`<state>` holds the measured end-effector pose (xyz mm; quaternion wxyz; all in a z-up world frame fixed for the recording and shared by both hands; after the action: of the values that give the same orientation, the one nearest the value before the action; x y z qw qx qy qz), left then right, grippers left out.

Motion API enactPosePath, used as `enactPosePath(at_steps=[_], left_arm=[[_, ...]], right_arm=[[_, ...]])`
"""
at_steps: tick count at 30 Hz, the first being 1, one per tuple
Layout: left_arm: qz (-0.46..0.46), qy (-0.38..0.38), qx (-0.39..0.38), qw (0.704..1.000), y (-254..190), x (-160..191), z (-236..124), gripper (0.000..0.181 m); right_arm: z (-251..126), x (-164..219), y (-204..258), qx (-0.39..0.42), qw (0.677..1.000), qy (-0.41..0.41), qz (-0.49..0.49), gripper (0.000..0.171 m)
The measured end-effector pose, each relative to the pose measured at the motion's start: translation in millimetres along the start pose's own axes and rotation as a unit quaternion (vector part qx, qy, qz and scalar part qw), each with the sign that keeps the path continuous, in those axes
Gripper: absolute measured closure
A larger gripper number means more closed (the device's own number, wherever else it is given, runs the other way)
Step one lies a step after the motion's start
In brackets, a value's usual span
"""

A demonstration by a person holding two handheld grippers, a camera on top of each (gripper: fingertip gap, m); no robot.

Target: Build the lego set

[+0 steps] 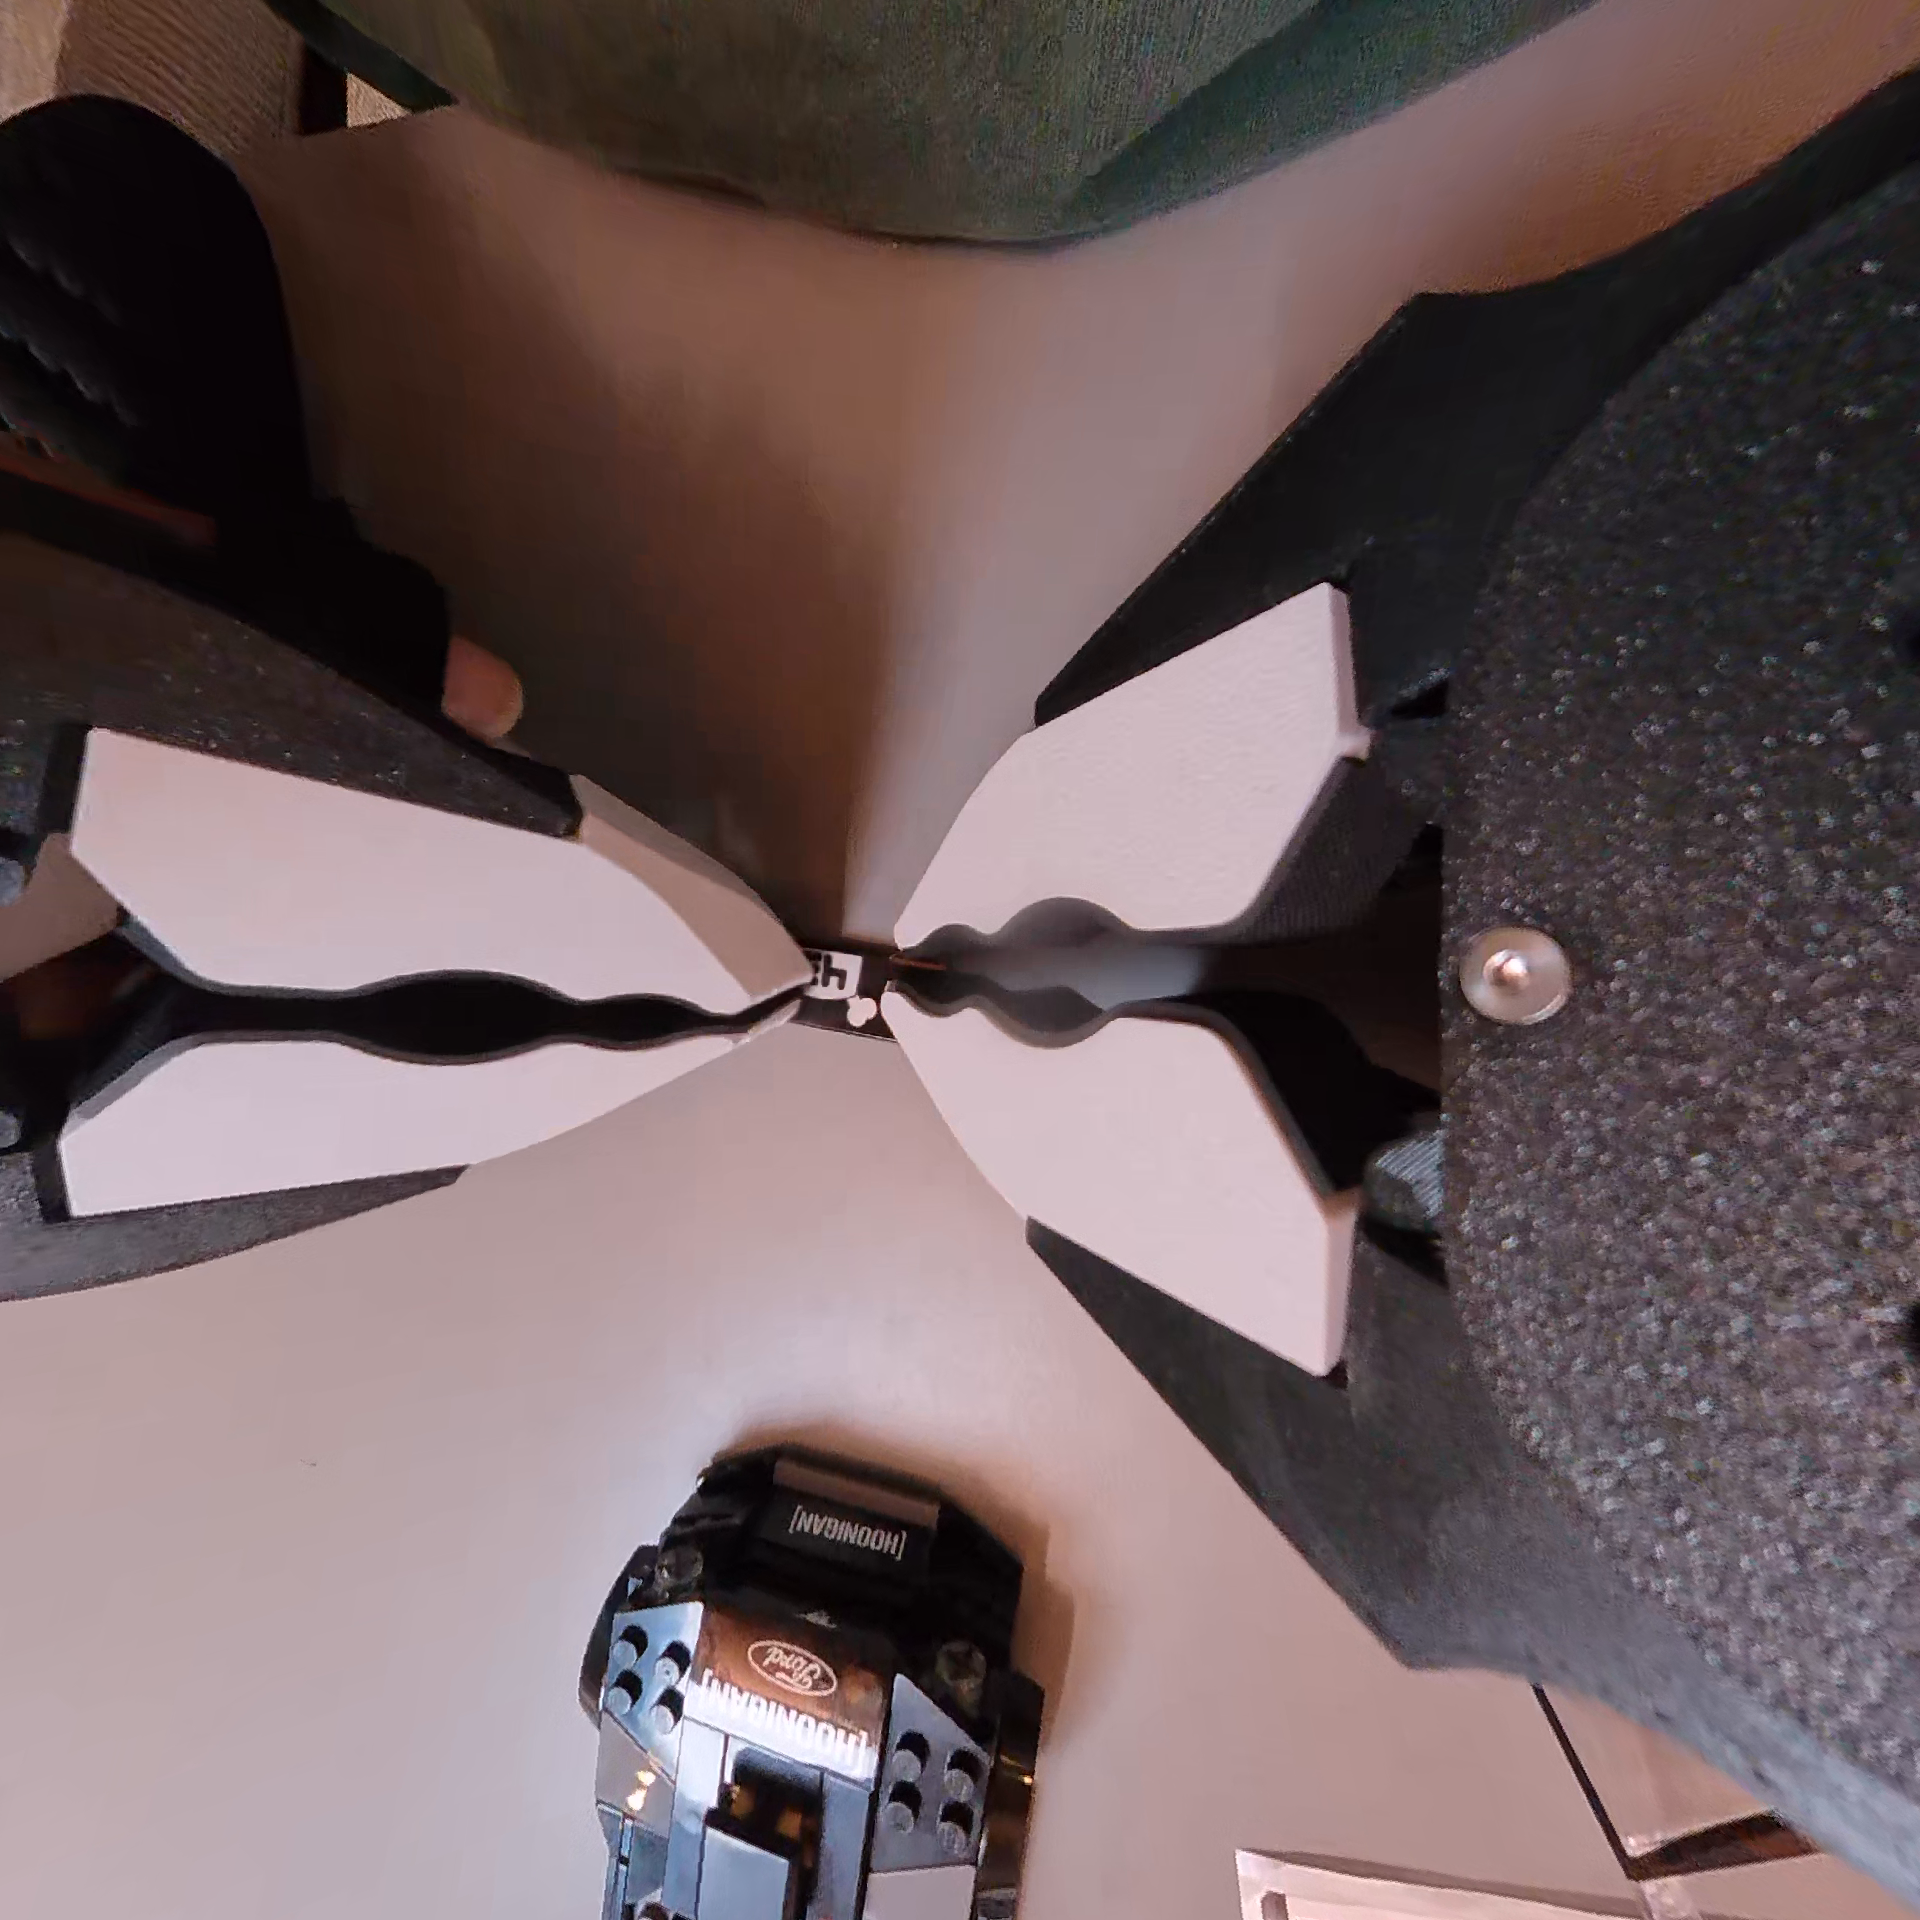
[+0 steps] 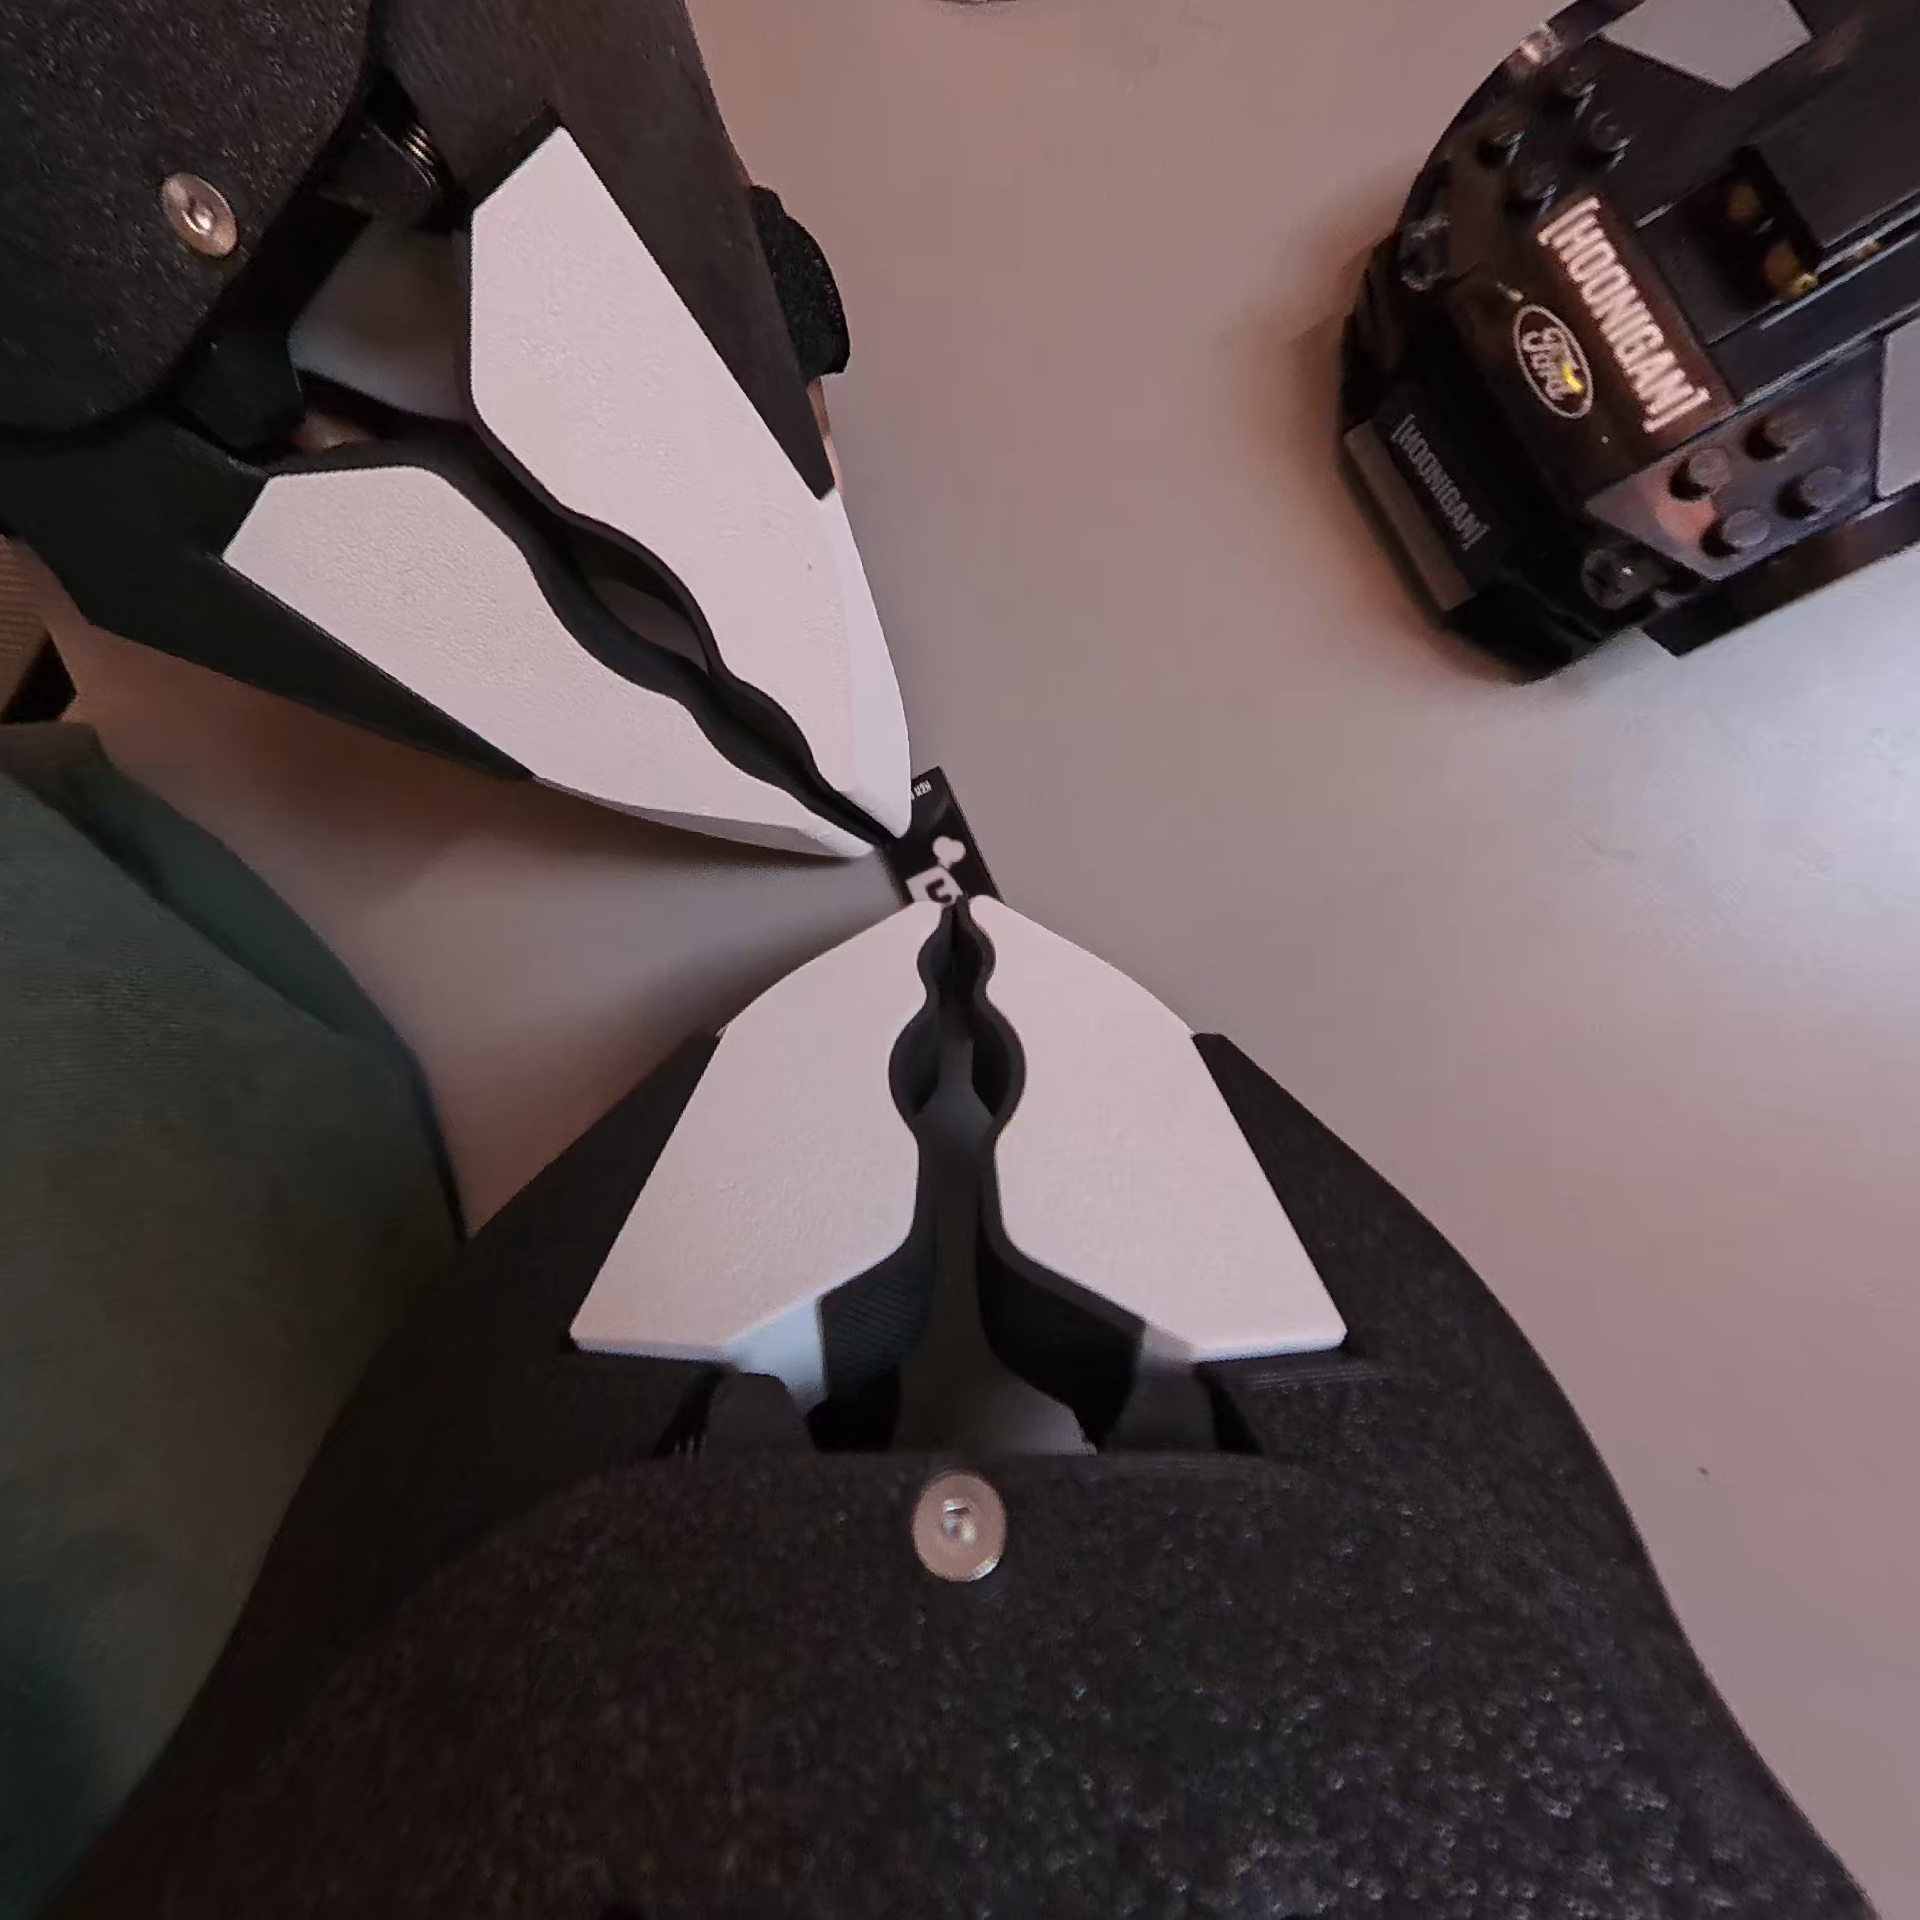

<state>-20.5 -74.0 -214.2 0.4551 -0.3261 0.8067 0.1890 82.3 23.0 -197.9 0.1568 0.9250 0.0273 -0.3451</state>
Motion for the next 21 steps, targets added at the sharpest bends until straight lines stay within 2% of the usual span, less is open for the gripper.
enactPosePath(at_steps=[4, 9, 10, 13, 16, 19, 21], left_arm=[[0.002, 0.003, -0.003, 1.0, -0.8, -0.7, 0.3, 0.179], [-0.025, -0.014, 0.021, 0.999, 2.8, 1.9, -2.5, 0.176], [-0.033, -0.02, 0.023, 0.999, 4.4, 2.3, -4.1, 0.172], [-0.039, -0.029, 0.024, 0.999, 8.1, 2.4, -7.2, 0.164], [-0.029, -0.02, 0.015, 0.999, 10.4, 3.6, -7.5, 0.158], [-0.027, -0.011, 0.016, 0.999, 9.8, 5.2, -6.7, 0.153], [-0.016, -0.003, 0.013, 1.0, 7.6, 4.9, -5.8, 0.152]], right_arm=[[-6.4, 6.5, -0.6, 0.01, 1.0, -0.004, -0.017, 0.171], [-16.2, 10.6, -0.5, 0.024, 0.994, -0.047, -0.094, 0.171], [-16.4, 12.0, 0.2, 0.013, 0.993, -0.046, -0.112, 0.149], [-12.9, 13.3, 4.7, -0.013, 0.989, -0.033, -0.144, 0.135], [-7.1, 12.1, 1.3, 0.002, 0.985, -0.008, -0.172, 0.138], [-5.6, 8.7, -3.2, -0.001, 0.984, -0.006, -0.179, 0.153], [-4.8, 8.0, -2.6, -0.008, 0.982, -0.005, -0.19, 0.154]])
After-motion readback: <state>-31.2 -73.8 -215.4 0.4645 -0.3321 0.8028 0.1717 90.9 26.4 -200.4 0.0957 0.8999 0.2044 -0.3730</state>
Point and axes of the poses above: each gripper's, where its closed fingertips meet, z out along the fingers, x out of its underside, y = z × x across the jaws, the point moved 10 cm from there along -z, back along the fingers, and after that the axes turned 12 degrees about -y, right-handed, at the moved point
